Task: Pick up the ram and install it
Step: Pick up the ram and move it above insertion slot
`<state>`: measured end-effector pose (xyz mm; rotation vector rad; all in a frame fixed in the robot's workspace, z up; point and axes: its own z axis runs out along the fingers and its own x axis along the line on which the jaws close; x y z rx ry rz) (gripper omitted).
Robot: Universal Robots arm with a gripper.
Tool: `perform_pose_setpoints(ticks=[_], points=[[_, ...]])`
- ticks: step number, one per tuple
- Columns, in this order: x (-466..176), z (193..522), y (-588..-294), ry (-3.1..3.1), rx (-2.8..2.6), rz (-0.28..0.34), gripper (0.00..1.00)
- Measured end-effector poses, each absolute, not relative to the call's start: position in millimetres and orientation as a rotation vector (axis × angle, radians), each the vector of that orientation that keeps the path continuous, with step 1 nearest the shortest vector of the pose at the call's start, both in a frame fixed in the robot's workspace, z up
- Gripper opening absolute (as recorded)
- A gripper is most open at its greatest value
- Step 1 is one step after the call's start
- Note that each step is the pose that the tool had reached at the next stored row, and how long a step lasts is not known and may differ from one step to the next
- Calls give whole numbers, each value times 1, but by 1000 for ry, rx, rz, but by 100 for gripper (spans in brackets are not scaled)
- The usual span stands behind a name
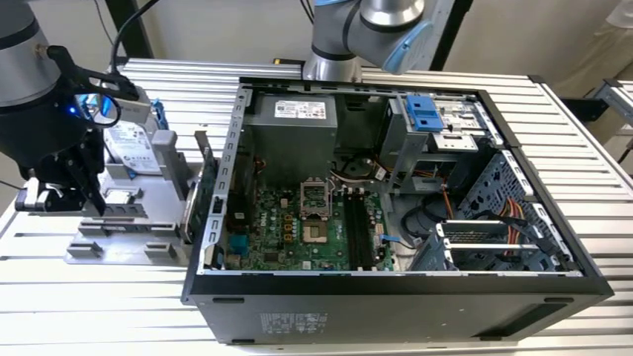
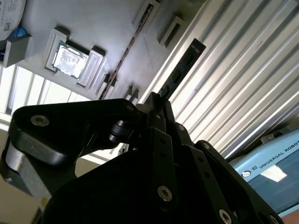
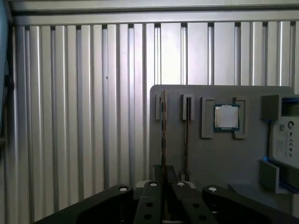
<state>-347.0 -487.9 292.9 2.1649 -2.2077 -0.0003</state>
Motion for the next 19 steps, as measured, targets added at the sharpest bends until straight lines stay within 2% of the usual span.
perform_pose_setpoints(ticks=[19], points=[[-347,307,-488,-2208,2165,0,0]])
